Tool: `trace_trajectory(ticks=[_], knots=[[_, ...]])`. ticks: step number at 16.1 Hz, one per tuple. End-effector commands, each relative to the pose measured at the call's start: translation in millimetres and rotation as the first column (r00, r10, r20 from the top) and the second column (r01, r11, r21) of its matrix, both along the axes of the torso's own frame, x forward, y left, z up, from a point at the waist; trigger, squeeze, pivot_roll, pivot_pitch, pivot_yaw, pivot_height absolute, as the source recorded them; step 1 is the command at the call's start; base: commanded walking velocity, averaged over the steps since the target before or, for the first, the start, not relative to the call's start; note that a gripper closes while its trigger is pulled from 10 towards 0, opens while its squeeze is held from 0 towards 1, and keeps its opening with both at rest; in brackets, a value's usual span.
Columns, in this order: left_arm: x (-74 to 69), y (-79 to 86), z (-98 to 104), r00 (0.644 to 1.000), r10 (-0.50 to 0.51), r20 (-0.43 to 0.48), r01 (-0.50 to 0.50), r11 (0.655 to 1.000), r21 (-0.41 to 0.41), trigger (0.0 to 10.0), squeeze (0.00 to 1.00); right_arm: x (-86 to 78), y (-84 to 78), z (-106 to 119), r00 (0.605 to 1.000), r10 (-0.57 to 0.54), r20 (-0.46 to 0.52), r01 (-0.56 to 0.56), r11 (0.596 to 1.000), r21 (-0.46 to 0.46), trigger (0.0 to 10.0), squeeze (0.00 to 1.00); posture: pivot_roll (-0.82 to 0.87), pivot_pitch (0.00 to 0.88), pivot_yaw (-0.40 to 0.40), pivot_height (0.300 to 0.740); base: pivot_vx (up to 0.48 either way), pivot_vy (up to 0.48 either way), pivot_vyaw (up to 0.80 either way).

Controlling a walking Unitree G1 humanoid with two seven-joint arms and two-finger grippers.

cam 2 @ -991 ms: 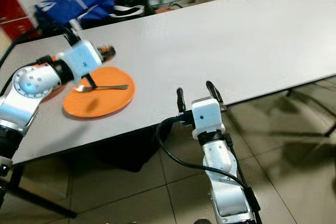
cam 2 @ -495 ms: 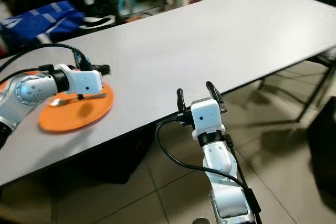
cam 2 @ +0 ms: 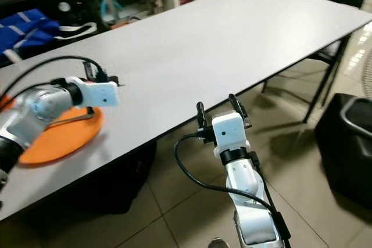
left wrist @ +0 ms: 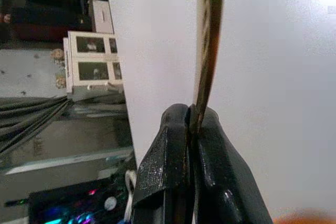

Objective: Setting the table

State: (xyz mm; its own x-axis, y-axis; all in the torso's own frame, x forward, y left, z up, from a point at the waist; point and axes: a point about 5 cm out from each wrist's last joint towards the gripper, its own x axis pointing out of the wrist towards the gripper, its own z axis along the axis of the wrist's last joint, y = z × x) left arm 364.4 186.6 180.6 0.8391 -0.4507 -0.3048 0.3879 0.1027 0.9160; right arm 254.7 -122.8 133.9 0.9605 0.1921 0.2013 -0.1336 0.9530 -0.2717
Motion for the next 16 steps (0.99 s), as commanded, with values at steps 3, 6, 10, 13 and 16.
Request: trace_trajectory(ticks=[3,6,10,13,16], knots=[[4.7,4.1,9.7,0.992,0.125,-0.01,-0.12,0.926,-0.359,0.0,0.0,2.0,4.7,6.2,1.0,0.019,0.01,-0.019,1.0,0.001,10.0,0.0,-0.2,0.024,0.168,0.74,0.0,0.0,0.0],[-8.6,8.8,53.4,0.944,0.315,0.1,-0.074,0.495,-0.866,0.0,0.0,0.2,2.2,6.6,1.0,0.012,0.011,-0.012,1.0,0.009,10.0,0.0,-0.2,0.029,0.164,0.74,0.0,0.0,0.0],[-37.8,6.0,69.3,0.925,0.349,0.151,0.031,0.327,-0.945,0.0,0.0,-0.5,1.3,7.4,1.0,0.02,0.02,-0.02,1.0,0.011,10.0,0.0,-0.18,0.026,0.16,0.74,0.0,0.0,0.0],[-59.2,15.6,49.2,0.904,0.423,-0.061,-0.087,0.043,-0.995,0.0,0.0,1.8,3.5,8.7,0.999,0.026,0.021,-0.027,0.999,0.035,10.0,0.0,-0.16,0.025,0.158,0.74,0.0,0.0,0.0],[-78.8,19.1,27.8,0.864,0.466,-0.19,-0.193,-0.042,-0.98,0.0,0.0,5.9,6.5,7.6,0.999,0.037,0.014,-0.037,0.999,0.036,10.0,0.0,-0.13,0.013,0.15,0.74,0.0,0.0,0.0]])
